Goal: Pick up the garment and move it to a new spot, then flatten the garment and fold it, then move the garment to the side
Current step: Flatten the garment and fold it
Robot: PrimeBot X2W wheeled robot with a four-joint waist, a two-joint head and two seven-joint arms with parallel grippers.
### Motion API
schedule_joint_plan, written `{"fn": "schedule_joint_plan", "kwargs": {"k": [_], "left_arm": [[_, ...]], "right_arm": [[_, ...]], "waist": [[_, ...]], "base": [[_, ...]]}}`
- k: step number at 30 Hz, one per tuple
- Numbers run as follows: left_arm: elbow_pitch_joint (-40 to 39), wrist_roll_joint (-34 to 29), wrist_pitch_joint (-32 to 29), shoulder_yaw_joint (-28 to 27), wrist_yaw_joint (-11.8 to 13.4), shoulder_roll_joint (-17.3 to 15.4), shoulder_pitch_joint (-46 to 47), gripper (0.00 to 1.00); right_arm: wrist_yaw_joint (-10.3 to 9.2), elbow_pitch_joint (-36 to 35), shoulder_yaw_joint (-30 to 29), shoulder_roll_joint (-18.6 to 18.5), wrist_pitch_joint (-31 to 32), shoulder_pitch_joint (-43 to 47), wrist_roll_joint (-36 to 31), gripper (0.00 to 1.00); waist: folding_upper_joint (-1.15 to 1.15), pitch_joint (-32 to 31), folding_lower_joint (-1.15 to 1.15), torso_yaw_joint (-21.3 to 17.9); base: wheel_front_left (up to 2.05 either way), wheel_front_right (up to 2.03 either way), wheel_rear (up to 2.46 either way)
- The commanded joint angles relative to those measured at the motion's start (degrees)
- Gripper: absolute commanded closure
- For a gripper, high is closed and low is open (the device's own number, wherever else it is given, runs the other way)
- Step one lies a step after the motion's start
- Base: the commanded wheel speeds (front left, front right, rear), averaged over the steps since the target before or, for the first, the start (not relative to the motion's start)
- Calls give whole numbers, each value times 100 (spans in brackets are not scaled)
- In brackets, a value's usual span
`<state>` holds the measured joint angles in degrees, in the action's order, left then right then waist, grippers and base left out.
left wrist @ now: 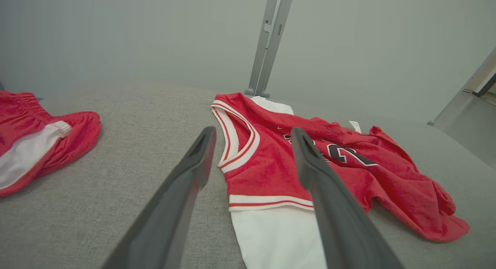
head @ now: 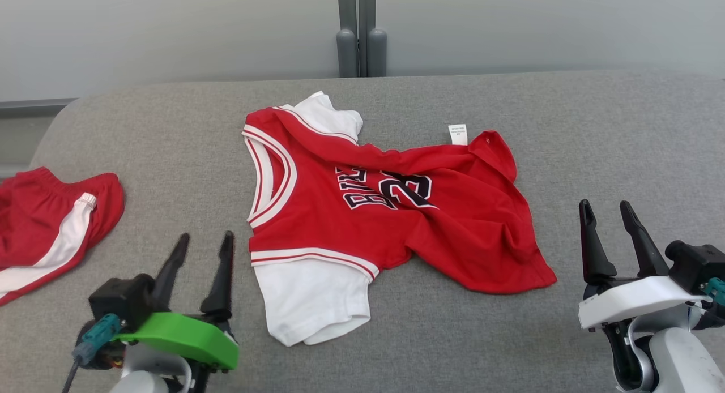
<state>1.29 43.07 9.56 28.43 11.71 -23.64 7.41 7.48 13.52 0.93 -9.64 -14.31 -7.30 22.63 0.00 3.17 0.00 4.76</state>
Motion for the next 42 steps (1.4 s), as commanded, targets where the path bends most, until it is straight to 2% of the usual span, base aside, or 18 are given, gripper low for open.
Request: {"fn": "schedule_joint_plan", "kwargs": {"k": [1, 6, 9, 12, 15, 23, 42], "left_arm": [[23, -138, 146, -71, 71, -144, -8, 0], [-6, -651, 488, -285, 198, -365, -228, 0], [-38, -847, 559, -485, 206, -333, -452, 0], [-192, -1185, 564, -830, 174, -107, -708, 0], [-199, -1512, 563, -1130, 20, 147, -992, 0], [183, -2012, 565, -1582, -428, 669, -1310, 0], [578, -2523, 566, -2135, -983, 1139, -1196, 0]], "right_arm": [[2, -74, -22, 10, -48, 84, -48, 0], [2, -328, -115, 38, -84, 317, -127, 0], [2, -442, -81, 7, -91, 505, -245, 0], [2, -579, -126, 62, -90, 684, -394, 0], [2, -634, -168, 22, -91, 829, -781, 0], [2, -678, -220, 144, -93, 860, -1015, 0], [2, -538, -133, 122, -94, 659, -1003, 0]], "waist": [[0, -84, 0, -55], [0, -257, 0, -113], [0, -341, 0, -145], [0, -382, 0, -182], [0, -415, 0, -213], [0, -496, 0, -288], [0, -477, 0, -249]], "base": [[0, 0, 0], [0, 0, 0], [0, 0, 0], [0, 0, 0], [0, 0, 0], [0, 0, 0], [0, 0, 0]]}}
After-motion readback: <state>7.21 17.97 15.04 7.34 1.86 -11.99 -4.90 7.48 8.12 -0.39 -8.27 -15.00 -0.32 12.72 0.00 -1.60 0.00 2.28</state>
